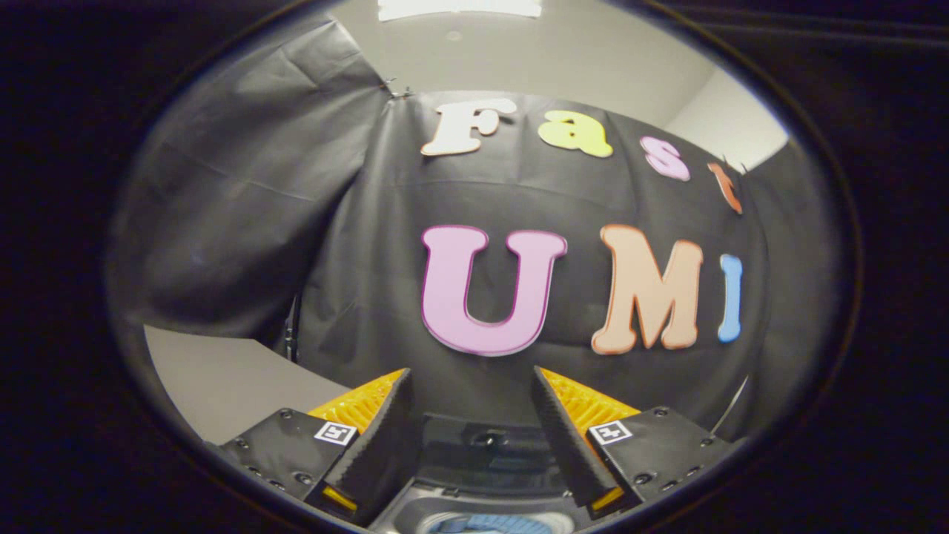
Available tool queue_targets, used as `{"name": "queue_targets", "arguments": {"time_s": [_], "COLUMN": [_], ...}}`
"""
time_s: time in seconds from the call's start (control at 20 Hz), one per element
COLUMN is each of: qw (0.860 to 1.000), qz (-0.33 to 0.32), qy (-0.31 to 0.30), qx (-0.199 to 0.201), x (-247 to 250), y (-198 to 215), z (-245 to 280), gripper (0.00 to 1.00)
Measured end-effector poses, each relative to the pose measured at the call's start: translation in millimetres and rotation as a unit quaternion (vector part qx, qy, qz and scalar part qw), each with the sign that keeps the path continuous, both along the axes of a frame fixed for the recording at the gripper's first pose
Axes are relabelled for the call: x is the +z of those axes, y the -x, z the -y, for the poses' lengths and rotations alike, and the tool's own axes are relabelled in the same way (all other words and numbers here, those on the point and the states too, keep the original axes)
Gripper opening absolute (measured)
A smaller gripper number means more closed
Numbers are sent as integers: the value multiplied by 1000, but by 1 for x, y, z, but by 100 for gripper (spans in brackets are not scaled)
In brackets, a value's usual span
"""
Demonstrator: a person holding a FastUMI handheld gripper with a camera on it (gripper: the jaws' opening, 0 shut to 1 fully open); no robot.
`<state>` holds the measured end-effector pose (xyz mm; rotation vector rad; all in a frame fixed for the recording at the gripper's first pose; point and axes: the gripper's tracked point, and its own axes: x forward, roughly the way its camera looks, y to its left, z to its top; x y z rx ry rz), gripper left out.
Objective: Put the clothes into the washing machine and then close the washing machine lid.
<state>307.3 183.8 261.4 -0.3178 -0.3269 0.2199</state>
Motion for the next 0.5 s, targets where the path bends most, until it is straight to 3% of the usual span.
{"name": "queue_targets", "arguments": {"time_s": [0.2, 0.5], "qw": [999, 991], "qz": [15, 0], "qy": [-31, -97], "qx": [-18, -88], "x": [28, 36], "y": [-49, -128], "z": [10, 63], "gripper": [97, 97]}}
